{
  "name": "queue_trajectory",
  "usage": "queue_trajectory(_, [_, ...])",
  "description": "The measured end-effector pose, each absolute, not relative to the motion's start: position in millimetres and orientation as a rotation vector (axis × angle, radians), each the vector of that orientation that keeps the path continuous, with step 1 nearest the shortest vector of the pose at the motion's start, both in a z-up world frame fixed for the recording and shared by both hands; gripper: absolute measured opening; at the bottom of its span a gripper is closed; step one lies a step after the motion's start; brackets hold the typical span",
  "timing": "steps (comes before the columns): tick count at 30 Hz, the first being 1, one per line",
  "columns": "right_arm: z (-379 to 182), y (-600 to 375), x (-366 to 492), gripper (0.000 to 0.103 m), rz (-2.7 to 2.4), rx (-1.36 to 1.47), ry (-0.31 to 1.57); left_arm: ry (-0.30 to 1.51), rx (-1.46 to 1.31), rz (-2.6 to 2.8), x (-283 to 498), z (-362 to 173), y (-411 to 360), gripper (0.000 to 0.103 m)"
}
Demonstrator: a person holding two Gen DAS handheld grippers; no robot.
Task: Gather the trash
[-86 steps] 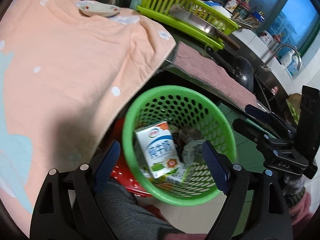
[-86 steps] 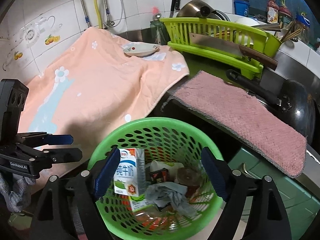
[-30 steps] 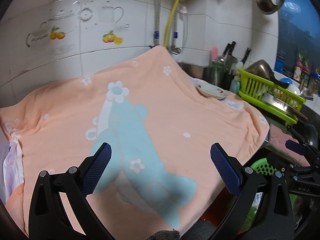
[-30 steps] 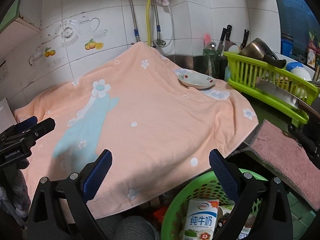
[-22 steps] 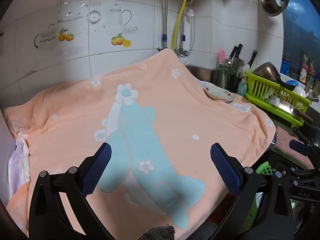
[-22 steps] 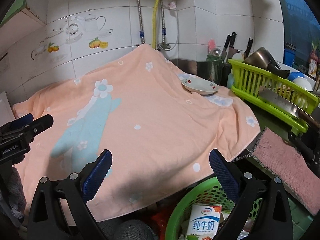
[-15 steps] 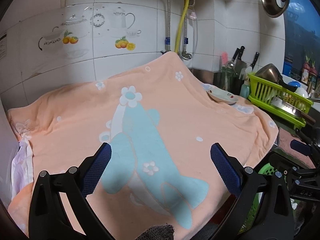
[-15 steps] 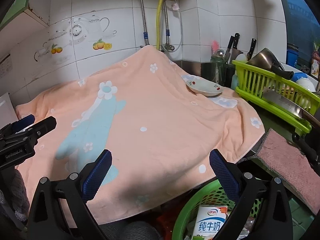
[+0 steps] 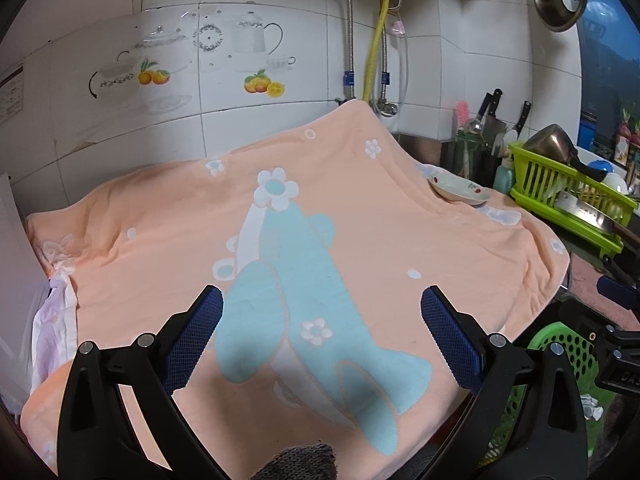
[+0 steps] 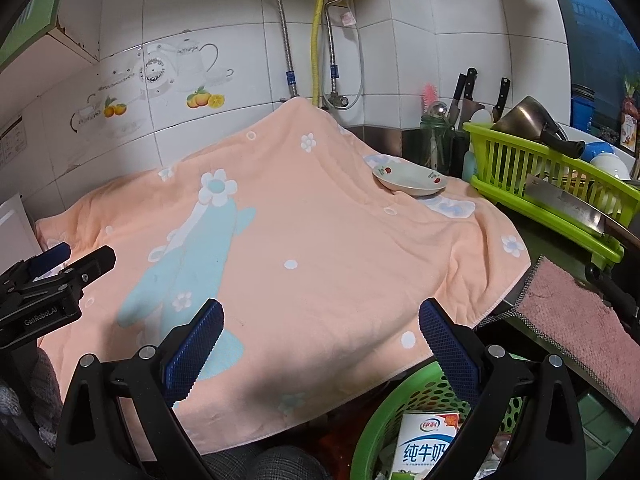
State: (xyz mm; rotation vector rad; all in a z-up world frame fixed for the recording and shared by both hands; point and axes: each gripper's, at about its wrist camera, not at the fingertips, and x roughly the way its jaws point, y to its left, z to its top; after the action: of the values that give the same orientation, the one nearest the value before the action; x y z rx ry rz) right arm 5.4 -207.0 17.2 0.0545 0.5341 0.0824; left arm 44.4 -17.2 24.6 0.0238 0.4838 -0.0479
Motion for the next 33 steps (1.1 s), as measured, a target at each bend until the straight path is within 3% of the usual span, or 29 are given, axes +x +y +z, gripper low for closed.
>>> queue_trajectory(33, [20,-196,2,0.095,0.087,0.057,0.529,0.485,0.022,-0.035,41,23,-15,0.098])
